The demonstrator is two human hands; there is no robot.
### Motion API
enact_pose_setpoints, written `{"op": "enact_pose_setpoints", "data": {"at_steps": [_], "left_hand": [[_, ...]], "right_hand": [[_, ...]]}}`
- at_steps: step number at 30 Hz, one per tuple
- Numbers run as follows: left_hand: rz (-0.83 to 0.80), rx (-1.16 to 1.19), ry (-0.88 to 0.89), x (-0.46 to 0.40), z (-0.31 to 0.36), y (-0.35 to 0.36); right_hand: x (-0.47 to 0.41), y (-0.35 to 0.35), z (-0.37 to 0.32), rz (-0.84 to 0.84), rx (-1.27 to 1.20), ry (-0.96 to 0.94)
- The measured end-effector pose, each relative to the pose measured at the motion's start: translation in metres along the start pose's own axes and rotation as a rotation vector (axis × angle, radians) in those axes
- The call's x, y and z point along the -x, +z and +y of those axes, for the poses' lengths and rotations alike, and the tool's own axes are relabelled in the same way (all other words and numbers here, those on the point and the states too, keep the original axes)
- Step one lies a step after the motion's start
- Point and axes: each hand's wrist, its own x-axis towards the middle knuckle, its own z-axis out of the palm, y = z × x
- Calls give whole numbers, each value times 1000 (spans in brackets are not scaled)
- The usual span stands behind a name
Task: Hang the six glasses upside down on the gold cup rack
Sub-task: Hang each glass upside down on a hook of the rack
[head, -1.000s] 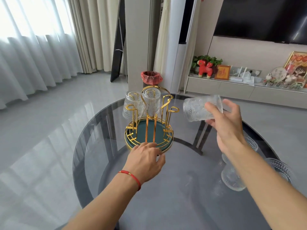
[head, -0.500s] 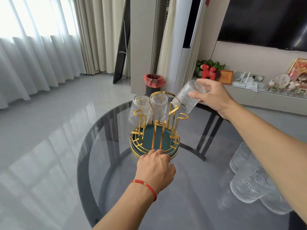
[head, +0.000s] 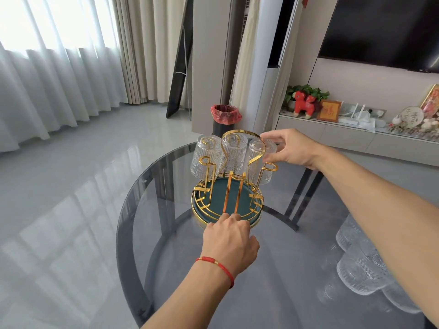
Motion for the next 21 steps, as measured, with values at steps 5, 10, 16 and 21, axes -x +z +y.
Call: {"op": "enact_pose_setpoints", "data": {"at_steps": [5, 10, 16, 21], "left_hand": [[11, 2, 2, -1, 0, 1], [30, -4, 7, -1, 0, 2], [59, -16, 11, -1, 0, 1], [140, 30, 122, 0, 6, 1]], "right_hand": [[-2, 6, -3, -28, -44, 1], [2, 6, 0, -52, -66, 17], [30, 7, 6, 23, -80, 8], [89, 12, 24, 329, -23, 1]]}}
